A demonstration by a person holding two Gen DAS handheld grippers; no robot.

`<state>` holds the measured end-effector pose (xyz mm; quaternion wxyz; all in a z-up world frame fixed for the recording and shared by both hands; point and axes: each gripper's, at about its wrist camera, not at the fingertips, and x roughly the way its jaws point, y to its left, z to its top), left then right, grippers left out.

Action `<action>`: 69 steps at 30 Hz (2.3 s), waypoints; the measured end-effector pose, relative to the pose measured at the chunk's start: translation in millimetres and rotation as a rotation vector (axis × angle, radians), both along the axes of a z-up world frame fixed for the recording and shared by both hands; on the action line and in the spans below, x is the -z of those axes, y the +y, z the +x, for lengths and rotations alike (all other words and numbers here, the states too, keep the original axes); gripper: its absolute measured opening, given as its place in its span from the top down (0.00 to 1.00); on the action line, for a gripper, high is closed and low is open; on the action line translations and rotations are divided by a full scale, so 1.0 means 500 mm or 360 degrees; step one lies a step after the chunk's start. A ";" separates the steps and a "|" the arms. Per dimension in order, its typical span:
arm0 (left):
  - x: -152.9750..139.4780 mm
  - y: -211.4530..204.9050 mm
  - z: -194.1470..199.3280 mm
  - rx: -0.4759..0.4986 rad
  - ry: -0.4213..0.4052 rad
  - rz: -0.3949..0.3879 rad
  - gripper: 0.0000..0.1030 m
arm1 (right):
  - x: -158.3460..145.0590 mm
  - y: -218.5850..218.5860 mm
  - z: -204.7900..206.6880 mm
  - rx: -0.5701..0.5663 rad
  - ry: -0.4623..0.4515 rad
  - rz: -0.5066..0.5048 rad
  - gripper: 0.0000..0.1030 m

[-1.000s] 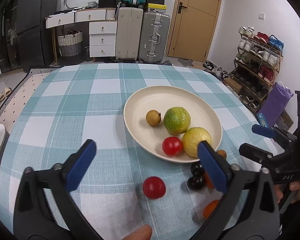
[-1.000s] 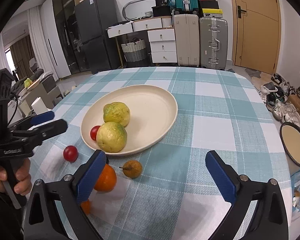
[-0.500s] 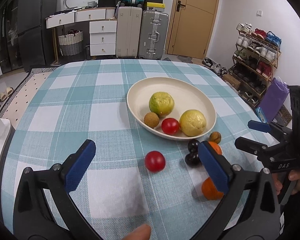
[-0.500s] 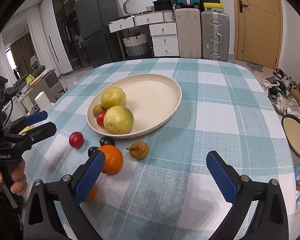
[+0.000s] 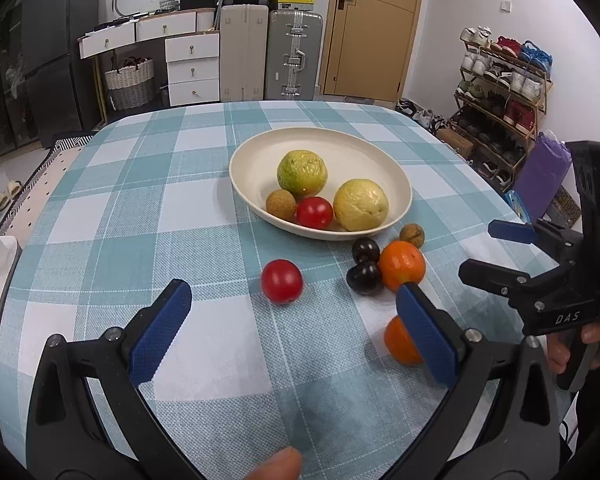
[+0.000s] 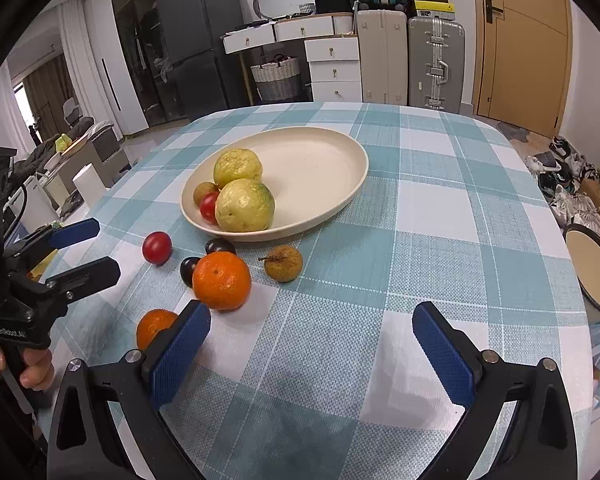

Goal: Organize fruits
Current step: 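Withdraw both open tools from the plate toward the loose fruits, then close the left tool around a large orange and lift it, then grasp a smaller orange with the right tool while the left tool holds its orange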

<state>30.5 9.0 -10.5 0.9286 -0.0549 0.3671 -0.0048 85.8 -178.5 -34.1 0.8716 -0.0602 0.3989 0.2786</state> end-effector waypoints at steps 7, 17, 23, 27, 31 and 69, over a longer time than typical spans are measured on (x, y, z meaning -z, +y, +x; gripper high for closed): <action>0.002 -0.021 -0.012 0.0010 -0.0003 0.0013 0.01 | 0.000 -0.006 -0.010 0.0006 0.0001 0.0001 0.00; 0.014 -0.057 -0.013 0.0082 0.0030 0.0015 0.01 | -0.003 -0.013 -0.011 0.0015 -0.0002 0.0010 0.00; 0.026 -0.070 -0.009 0.0125 0.0065 0.0013 0.01 | 0.001 -0.017 -0.005 0.0018 0.0016 0.0008 0.00; 0.034 -0.078 -0.007 0.0160 0.0087 0.0006 0.01 | 0.005 -0.016 -0.004 0.0016 0.0021 -0.0003 0.00; 0.042 -0.089 -0.005 0.0221 0.0118 -0.0010 0.01 | 0.008 -0.014 -0.002 0.0018 0.0026 -0.0008 0.00; 0.053 -0.093 -0.007 0.0377 0.0136 -0.0106 0.67 | 0.026 -0.004 0.002 -0.0008 0.0074 0.0010 0.00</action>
